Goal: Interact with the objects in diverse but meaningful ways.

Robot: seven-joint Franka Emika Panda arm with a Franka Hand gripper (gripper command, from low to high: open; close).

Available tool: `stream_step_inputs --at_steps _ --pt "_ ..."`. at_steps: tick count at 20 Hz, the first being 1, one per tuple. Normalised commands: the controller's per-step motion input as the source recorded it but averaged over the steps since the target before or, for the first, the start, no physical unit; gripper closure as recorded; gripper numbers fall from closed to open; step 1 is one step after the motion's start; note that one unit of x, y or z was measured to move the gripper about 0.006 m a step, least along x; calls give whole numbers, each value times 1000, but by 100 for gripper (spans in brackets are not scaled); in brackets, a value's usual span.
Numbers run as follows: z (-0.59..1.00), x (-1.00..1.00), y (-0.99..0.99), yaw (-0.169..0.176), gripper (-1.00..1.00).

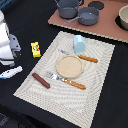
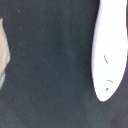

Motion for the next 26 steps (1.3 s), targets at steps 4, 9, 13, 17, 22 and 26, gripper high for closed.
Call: stream_step_inputs --at_steps 4,9,13,17,22,26 --pt "-14 341 -459 22 -100" --pt "-203 228 -291 9 -100" --pt "-301 91 -152 19 -100" --pt "-269 97 -82 25 -100" --pt "-213 127 -43 29 100" --pt "-122 174 -19 30 100"
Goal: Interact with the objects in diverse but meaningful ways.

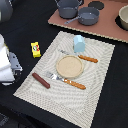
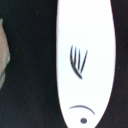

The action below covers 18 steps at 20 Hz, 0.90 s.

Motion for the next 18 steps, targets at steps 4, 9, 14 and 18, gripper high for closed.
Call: stream_step_inputs --at_steps 4,9,14,18 --pt "-116 139 -23 28 100" --pt "-86 23 -30 25 100" --pt "21 -6 -1 31 100" --pt "823 318 120 10 100"
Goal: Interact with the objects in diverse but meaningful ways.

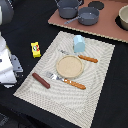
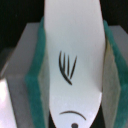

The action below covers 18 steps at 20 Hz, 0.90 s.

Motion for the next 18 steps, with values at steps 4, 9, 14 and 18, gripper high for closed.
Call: stream_step_inputs --at_steps 4,9,14,18 --pt "1000 716 206 -18 100" --pt "845 709 335 -45 100" --pt "635 651 565 -4 100" --pt "435 577 700 0 100"
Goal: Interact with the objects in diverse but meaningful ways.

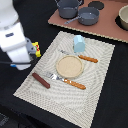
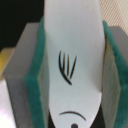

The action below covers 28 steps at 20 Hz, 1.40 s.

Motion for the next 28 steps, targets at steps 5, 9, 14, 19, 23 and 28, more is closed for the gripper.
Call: stream_step_inputs --at_steps 5,9,14,19,23,28 --pt "418 516 763 0 100" --pt "496 553 781 0 100" --pt "466 543 771 0 100" --pt "407 563 756 0 100" --pt "231 596 705 0 100" --pt "119 602 693 0 100"
